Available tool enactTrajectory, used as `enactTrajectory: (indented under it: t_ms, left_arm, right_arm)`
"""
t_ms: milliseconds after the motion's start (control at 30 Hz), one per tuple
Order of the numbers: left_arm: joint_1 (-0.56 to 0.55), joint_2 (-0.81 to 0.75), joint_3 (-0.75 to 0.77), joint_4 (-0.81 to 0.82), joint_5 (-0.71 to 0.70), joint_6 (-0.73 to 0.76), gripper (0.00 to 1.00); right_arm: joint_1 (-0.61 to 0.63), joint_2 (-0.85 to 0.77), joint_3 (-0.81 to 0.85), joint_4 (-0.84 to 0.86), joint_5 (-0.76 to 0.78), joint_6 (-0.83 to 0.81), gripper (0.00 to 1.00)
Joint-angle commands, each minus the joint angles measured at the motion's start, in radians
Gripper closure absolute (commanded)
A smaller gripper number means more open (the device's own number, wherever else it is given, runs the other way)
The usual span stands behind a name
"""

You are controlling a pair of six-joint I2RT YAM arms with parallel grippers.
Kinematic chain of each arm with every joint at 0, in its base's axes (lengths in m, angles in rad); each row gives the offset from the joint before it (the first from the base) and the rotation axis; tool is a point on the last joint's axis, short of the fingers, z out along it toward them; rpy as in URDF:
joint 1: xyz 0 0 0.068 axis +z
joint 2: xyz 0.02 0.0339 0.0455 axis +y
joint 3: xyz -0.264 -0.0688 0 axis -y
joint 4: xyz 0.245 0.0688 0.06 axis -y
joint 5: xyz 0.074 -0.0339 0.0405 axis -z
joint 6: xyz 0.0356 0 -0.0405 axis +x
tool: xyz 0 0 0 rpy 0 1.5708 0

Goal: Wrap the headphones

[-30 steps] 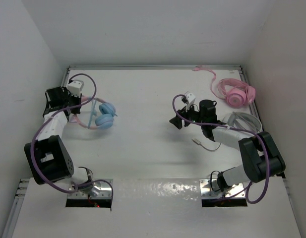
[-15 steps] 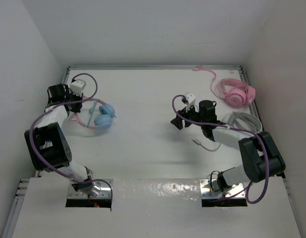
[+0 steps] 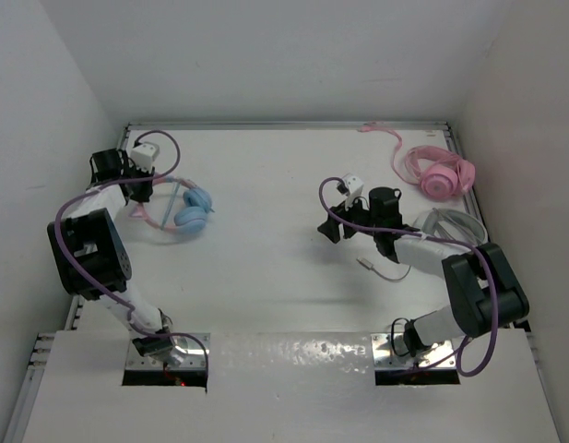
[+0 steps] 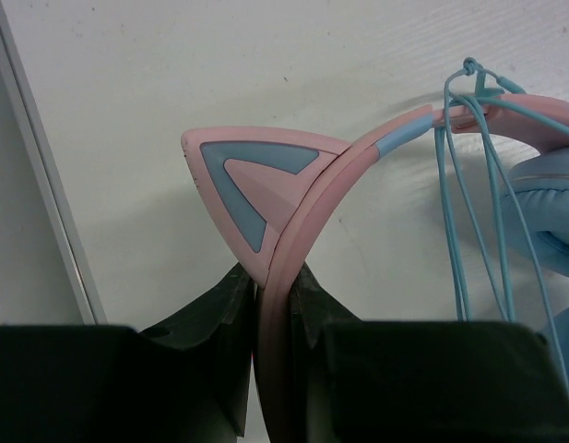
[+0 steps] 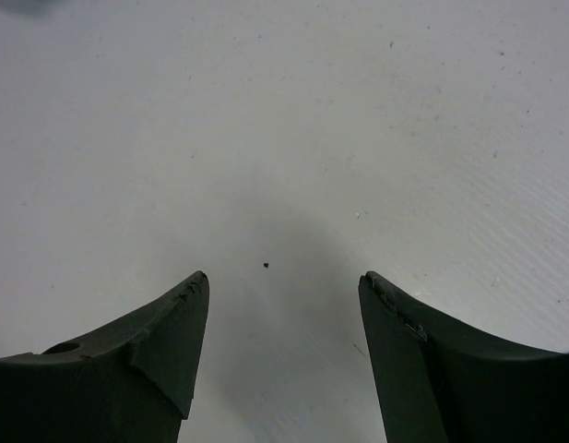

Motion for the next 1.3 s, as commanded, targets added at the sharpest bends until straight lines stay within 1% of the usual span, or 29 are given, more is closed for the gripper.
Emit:
enactTrajectory:
  t_ms: [0, 200, 333, 500, 833, 1033, 1167, 1200, 1267]
  left_arm:
    - [-0.003, 0.016, 0.086, 0.069, 0.067, -0.039, 1.00]
    - [-0.003, 0.077, 0.131, 0.104, 0.074, -0.068, 1.00]
    - [-0.001, 0.128, 0.186, 0.109, 0.071, -0.093, 1.00]
    - [-0.001, 0.209, 0.244, 0.146, 0.033, -0.156, 1.00]
    - [0.020, 0.399, 0.436, 0.163, 0.038, -0.229, 1.00]
    - [0.031, 0.510, 0.558, 0.152, 0.009, -0.257, 1.00]
    - [0.033, 0.596, 0.644, 0.138, -0.014, -0.271, 0.96]
    - [0.031, 0.613, 0.686, 0.131, -0.019, -0.275, 0.95]
    - [0.031, 0.665, 0.733, 0.109, -0.040, -0.280, 0.90]
  right_arm:
    - [0.000, 0.010, 0.033, 0.011, 0.003, -0.014, 0.35]
    - [0.000, 0.017, 0.039, -0.006, 0.006, -0.020, 0.35]
    - [0.001, 0.025, 0.051, -0.023, 0.007, -0.025, 0.35]
    - [0.004, 0.039, 0.062, -0.039, 0.010, -0.028, 0.35]
    - [0.013, 0.057, 0.086, -0.078, 0.024, -0.034, 0.35]
    - [0.018, 0.060, 0.099, -0.103, 0.030, -0.036, 0.35]
    - [0.021, 0.060, 0.105, -0.114, 0.037, -0.039, 0.35]
    - [0.023, 0.060, 0.105, -0.115, 0.037, -0.039, 0.35]
    - [0.024, 0.060, 0.106, -0.120, 0.038, -0.040, 0.35]
